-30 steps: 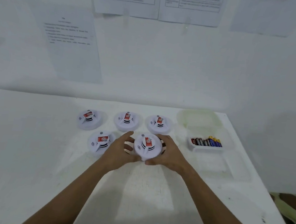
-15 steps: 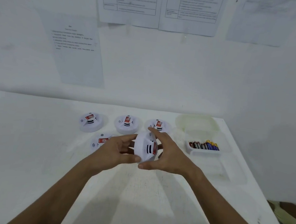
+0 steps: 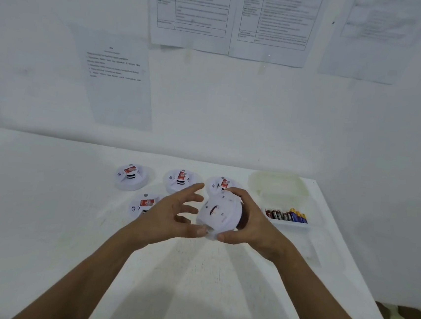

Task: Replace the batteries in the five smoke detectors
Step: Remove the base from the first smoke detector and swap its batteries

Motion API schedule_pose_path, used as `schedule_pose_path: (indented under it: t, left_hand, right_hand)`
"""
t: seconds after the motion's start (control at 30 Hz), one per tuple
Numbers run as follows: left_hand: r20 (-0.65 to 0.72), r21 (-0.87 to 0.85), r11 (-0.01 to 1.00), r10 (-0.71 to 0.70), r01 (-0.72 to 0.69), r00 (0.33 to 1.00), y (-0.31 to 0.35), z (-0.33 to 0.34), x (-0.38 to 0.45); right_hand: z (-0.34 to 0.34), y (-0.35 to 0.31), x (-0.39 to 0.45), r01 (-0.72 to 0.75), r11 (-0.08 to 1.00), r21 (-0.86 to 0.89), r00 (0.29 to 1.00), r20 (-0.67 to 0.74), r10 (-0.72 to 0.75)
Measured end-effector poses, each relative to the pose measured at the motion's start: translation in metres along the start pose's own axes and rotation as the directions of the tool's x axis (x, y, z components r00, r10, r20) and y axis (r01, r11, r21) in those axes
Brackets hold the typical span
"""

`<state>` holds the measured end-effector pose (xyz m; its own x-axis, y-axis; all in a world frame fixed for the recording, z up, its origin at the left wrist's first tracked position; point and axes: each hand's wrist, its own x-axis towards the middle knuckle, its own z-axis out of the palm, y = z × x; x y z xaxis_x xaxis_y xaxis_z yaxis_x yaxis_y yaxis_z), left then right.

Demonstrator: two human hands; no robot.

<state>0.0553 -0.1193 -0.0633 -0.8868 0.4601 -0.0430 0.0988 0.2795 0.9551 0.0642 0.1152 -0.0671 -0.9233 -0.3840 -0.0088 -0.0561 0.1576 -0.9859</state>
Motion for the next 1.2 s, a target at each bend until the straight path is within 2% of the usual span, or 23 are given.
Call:
schedule_pose_path:
  t: [0.13, 0.23, 0.4, 0.57, 0.67, 0.8, 0.9, 1.07, 1.2]
  left_hand:
    - [0.027, -0.105, 0.994, 0.007, -0.005, 1.0, 0.004, 0.007, 0.0]
    - [-0.014, -0.13, 0.991, 0.021, -0.022, 1.0, 0.006, 0.008, 0.001]
    - [0.007, -0.072, 0.997, 0.033, -0.033, 0.999, 0.007, 0.009, -0.002]
    - [0.113, 0.068, 0.997, 0.031, -0.039, 0.993, 0.013, -0.001, -0.003]
    - [0.133, 0.097, 0.995, 0.025, -0.038, 0.991, 0.014, -0.004, -0.003]
    - [0.09, 0.024, 0.999, 0.022, -0.024, 0.996, 0.013, -0.002, -0.004]
    - [0.08, -0.01, 1.0, 0.01, -0.009, 0.997, 0.011, 0.0, -0.004]
    - [0.08, 0.027, 0.999, 0.044, -0.047, 0.996, 0.011, -0.001, -0.004]
    - [-0.098, -0.058, 0.998, 0.031, -0.037, 0.995, 0.007, 0.002, -0.002]
  right_hand:
    - [0.003, 0.0, -0.003, 0.012, 0.999, 0.038, 1.0, -0.016, -0.011]
    - [0.003, -0.003, -0.006, 0.025, 0.999, -0.043, 0.999, -0.034, -0.026]
    - [0.003, -0.005, -0.008, -0.001, 0.985, -0.173, 1.0, 0.018, 0.004]
    - [0.0, -0.004, -0.009, 0.008, 0.977, -0.213, 0.996, 0.089, 0.012]
    - [0.003, -0.003, -0.008, 0.026, 0.977, -0.213, 0.998, 0.067, -0.012]
    - [0.005, 0.0, -0.006, 0.048, 0.987, -0.156, 0.999, -0.004, -0.05]
    - [0.004, 0.002, -0.006, 0.054, 0.986, -0.158, 0.999, 0.003, -0.054]
    - [0.004, 0.008, -0.003, 0.044, 0.988, -0.149, 0.999, 0.004, -0.044]
    - [0.006, 0.013, 0.0, 0.017, 0.999, -0.04, 0.997, -0.078, -0.02]
